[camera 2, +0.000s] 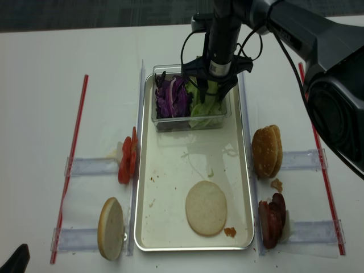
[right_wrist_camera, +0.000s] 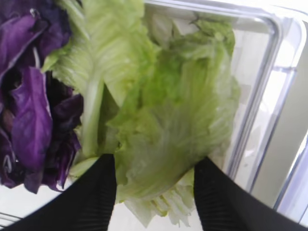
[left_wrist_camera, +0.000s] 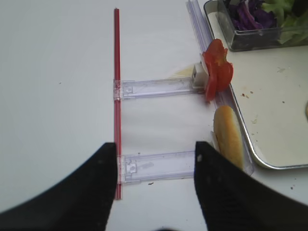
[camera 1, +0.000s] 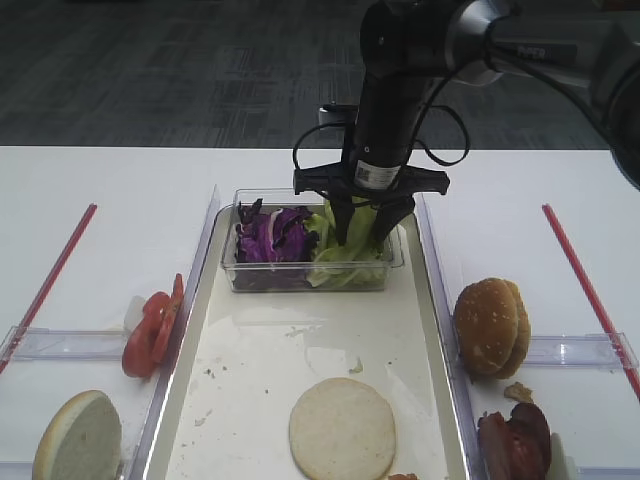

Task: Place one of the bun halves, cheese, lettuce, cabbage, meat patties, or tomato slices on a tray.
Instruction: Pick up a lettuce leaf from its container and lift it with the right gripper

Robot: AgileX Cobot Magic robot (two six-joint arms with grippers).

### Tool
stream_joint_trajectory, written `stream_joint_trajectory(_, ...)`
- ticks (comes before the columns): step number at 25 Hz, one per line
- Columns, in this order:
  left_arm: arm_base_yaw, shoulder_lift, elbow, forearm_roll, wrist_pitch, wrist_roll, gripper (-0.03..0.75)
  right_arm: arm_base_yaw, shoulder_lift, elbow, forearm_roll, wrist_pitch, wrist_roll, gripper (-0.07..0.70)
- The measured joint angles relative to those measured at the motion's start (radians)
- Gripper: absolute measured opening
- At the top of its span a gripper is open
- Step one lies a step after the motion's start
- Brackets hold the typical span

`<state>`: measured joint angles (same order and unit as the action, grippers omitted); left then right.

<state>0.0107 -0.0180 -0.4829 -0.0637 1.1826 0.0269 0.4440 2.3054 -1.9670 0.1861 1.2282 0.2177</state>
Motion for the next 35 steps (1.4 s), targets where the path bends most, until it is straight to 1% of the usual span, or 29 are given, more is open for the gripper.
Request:
stream_joint_trajectory(4,0.0,0.0,0.0,0.0,0.0,0.0,0.349,0.0,0.0,0.0,0.0,0.0,0.002,0.298)
stream_joint_trajectory(10,0.0,0.0,0.0,0.0,0.0,0.0,0.349,0.0,0.0,0.0,0.0,-0.004,0.002,0.231)
stream_joint_trajectory(12,0.0,0.0,0.0,0.0,0.0,0.0,0.349,0.0,0.0,0.0,-0.001,-0.004,0.002,0.192)
stream_joint_trajectory(16,0.0,0.0,0.0,0.0,0.0,0.0,0.349,0.0,0.0,0.0,-0.001,-0.004,-0.006,0.077)
stream_joint_trajectory(18,0.0,0.0,0.0,0.0,0.0,0.0,0.349,0.0,0.0,0.0,-0.002,-0.004,-0.013,0.044)
stream_joint_trajectory(26,0.0,0.0,0.0,0.0,0.0,0.0,0.349,0.0,0.0,0.0,-0.004,-0.004,-0.022,0.038)
stream_joint_trajectory(30,0.0,0.0,0.0,0.0,0.0,0.0,0.349,0.0,0.0,0.0,-0.004,-0.004,-0.049,0.037)
stream_joint_trajectory(35,0.0,0.0,0.0,0.0,0.0,0.0,0.349,0.0,-0.017,-0.01,-0.005,-0.004,-0.06,0.037)
